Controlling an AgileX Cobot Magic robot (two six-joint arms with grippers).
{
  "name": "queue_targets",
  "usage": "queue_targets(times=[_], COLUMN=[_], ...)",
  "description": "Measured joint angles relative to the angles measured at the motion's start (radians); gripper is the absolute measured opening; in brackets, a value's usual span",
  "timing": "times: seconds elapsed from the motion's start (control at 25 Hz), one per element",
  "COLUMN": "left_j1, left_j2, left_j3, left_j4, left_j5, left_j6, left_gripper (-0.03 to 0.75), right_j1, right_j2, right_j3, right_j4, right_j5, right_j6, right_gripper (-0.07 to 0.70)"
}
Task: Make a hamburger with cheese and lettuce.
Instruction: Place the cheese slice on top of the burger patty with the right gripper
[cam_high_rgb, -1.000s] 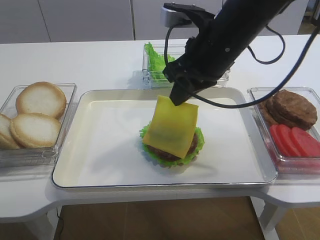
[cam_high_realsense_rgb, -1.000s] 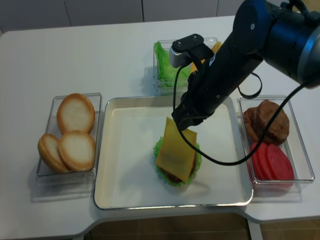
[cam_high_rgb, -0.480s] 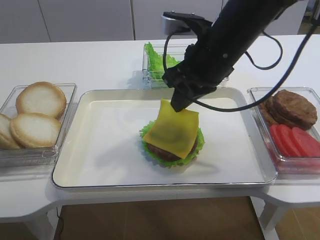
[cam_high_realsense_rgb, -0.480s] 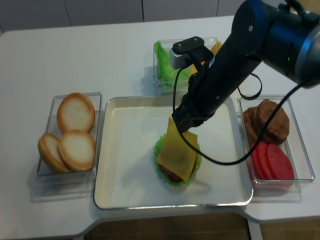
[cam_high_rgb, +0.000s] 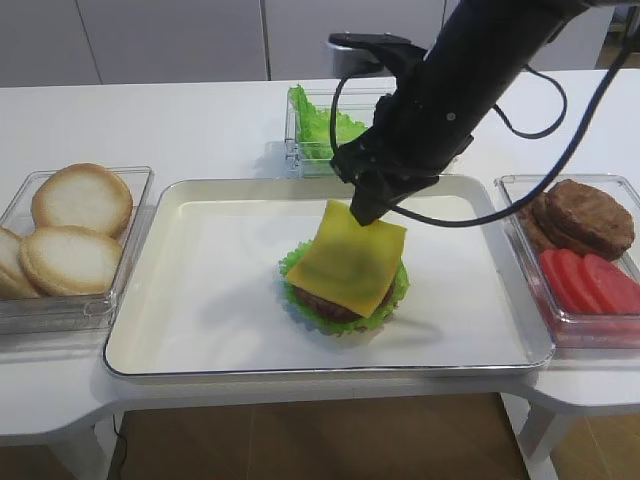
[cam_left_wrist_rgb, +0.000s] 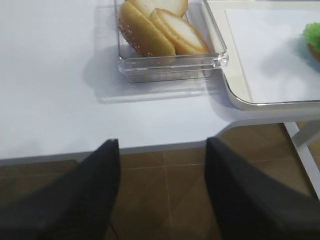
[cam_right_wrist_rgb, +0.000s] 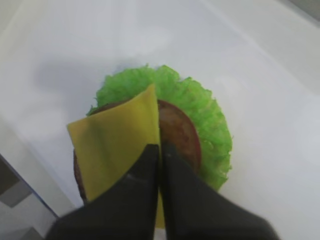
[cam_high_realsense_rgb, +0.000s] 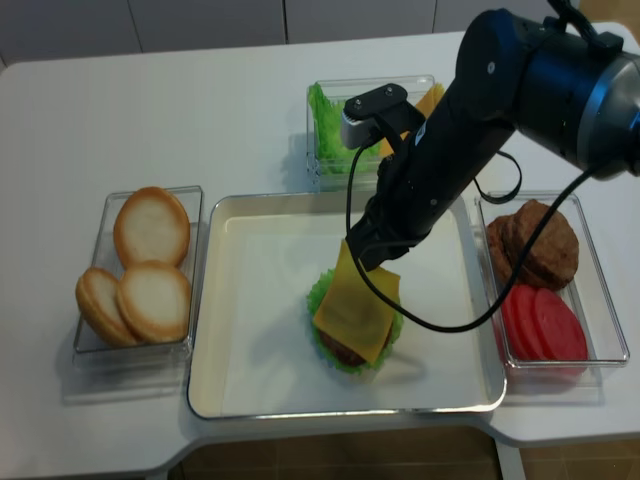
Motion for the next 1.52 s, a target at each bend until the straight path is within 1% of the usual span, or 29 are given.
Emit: queue_targets(times=[0.2,0.4,0.52,0.6,0.8,0.92,1.24,1.52], left_j1=[0.0,0.0,0.0,0.0,0.0,0.0,0.0,0.0], left_j2=[0.0,0.0,0.0,0.0,0.0,0.0,0.0,0.0], left_j3=[0.0,0.0,0.0,0.0,0.0,0.0,0.0,0.0], left_j4=[0.0,0.0,0.0,0.0,0.0,0.0,0.0,0.0], left_j5=[0.0,0.0,0.0,0.0,0.0,0.0,0.0,0.0], left_j6=[0.0,0.0,0.0,0.0,0.0,0.0,0.0,0.0], left_gripper=[0.407,0.407,0.407,0.407,0.407,0.407,0.407,0.407], right_j1=[0.0,0.0,0.0,0.0,0.0,0.0,0.0,0.0], right_j2=[0.006,0.008,0.015,0.017,0.018,0.018,0.018,0.018], right_j3=[0.0,0.0,0.0,0.0,0.0,0.0,0.0,0.0], right_j4=[-0.05,-0.052,-0.037,0.0,0.094,0.103,0.006,-0.017], right_j5=[-0.002,0.002,0.006,0.006,0.021,0.028,0.027,0.009], right_j6=[0.026,0.09,0.109,0.105,0.04,0.029,0.043,0.052], right_gripper=[0.006,0.006,0.006,0.006,0.006,0.006,0.006,0.006])
